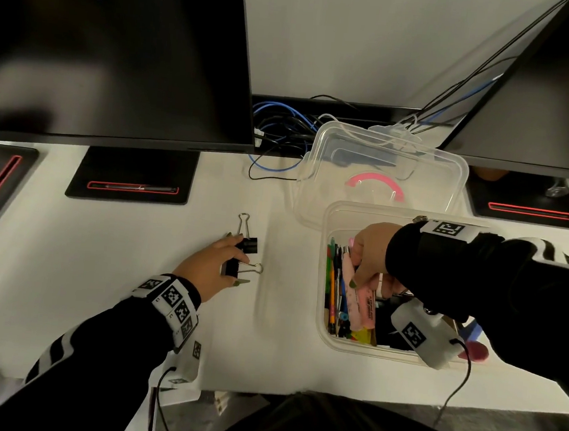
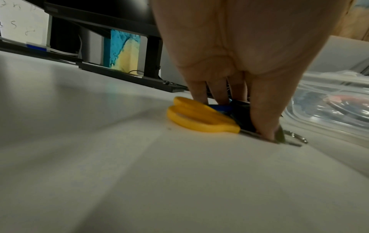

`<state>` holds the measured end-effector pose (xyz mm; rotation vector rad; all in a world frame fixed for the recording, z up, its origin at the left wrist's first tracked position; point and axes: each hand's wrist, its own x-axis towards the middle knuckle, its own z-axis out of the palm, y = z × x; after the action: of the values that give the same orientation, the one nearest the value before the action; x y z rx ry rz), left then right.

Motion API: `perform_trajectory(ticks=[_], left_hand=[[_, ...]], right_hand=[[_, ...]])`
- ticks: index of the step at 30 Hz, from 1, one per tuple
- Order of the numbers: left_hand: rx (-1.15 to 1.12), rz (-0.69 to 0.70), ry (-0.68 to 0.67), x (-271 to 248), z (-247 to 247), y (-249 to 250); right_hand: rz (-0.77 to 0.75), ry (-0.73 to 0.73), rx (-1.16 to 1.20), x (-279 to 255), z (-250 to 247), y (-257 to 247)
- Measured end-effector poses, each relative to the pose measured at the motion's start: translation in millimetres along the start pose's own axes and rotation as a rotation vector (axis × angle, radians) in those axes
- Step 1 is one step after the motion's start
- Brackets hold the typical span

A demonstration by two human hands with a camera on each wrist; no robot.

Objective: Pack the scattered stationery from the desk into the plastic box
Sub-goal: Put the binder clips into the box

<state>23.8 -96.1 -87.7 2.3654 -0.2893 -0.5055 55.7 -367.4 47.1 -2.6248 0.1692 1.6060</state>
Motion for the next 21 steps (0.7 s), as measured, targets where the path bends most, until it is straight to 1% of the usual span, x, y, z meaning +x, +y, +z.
perform_trajectory(ticks=[3, 5, 8, 10, 12, 14, 16, 18, 21], left_hand=[[0.019, -0.013, -0.008, 0.0, -4.6, 2.4], [-0.012, -0.025, -0.002, -1.2, -7.5, 4.0], [-0.076, -0.039, 0.099, -4.0, -14.4, 3.7], [-0.041, -0.056, 0.192, -3.1, -21.2, -1.4], [0.027, -0.112, 0.249, -1.4, -28.7, -7.5], [0.081, -0.170, 0.242, -0.2, -34.7, -13.1], [0.098, -0.186, 0.202, 0.5, -37.6, -18.1], [0.113, -0.199, 0.153, 2.1, -38.6, -21.0], [0.142, -0.215, 0.114, 7.2, -37.4, -24.4]], right_hand=[[-0.016, 0.063, -0.024, -3.9, -0.1, -0.6], [-0.016, 0.103, 0.029, -9.0, -2.1, -1.2], [-0.030, 0.178, 0.146, -29.0, -10.7, -6.9], [-0.058, 0.231, 0.220, -47.5, -17.1, -15.5], [-0.119, 0.303, 0.221, -64.4, -21.8, -26.8], [-0.208, 0.407, 0.215, -76.3, -21.5, -42.9], [-0.289, 0.479, 0.320, -78.8, -16.0, -60.8], [-0.334, 0.469, 0.380, -74.0, -3.8, -82.8], [-0.365, 0.383, 0.373, -48.3, 21.5, -117.9]])
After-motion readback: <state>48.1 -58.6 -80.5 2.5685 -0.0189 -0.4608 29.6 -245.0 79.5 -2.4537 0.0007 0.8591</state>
